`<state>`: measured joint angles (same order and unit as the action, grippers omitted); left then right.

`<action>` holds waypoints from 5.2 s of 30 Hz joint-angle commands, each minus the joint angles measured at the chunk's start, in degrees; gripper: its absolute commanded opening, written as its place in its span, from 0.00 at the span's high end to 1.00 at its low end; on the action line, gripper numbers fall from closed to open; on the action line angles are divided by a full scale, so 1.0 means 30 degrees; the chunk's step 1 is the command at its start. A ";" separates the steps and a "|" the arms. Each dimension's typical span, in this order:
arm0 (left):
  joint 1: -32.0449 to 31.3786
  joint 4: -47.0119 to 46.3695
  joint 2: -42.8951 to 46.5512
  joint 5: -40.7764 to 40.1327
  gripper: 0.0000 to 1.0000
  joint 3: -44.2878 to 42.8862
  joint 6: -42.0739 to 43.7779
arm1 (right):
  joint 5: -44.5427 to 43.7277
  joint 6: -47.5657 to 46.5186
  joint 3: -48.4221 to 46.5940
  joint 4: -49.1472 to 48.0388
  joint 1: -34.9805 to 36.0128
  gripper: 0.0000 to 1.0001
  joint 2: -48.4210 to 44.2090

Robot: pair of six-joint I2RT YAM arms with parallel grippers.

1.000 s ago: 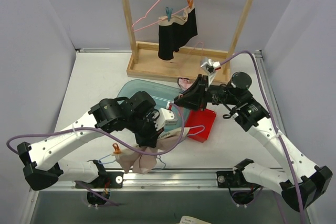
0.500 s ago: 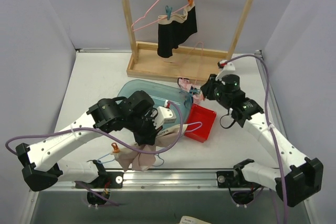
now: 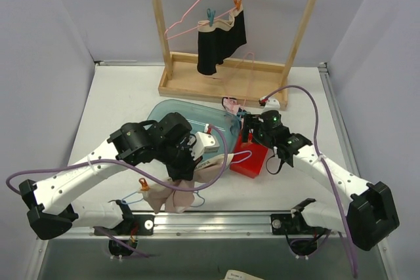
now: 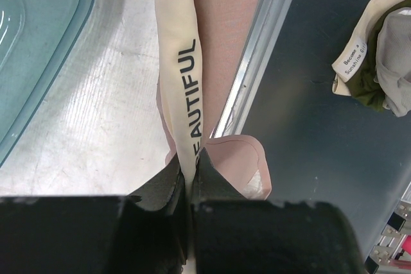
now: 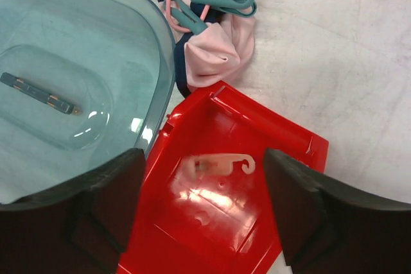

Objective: Remove the underwear clipped to the hanger
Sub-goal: Remove the underwear from the hanger.

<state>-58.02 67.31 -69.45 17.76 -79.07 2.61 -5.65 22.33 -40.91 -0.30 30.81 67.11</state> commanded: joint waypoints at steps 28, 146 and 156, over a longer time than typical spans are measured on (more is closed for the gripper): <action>1.2250 -0.0580 -0.0960 -0.9315 0.98 -0.1708 -1.2578 | 0.3233 -0.3573 -0.5757 0.1126 0.3198 0.18 -0.3711; 1.4213 -0.4741 0.4283 0.0086 0.97 0.1337 -1.2472 | -0.9516 0.5631 -0.0132 0.1976 0.5464 0.04 -0.3470; 1.4388 -0.6469 0.3668 0.1873 0.98 0.2654 -1.2999 | 0.6658 0.0236 -0.1479 -0.6053 0.6280 0.07 -0.1517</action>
<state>-15.40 52.14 -58.08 20.18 -71.57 -35.81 -2.15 28.73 -43.70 -10.44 47.42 56.90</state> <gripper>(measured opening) 0.064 0.932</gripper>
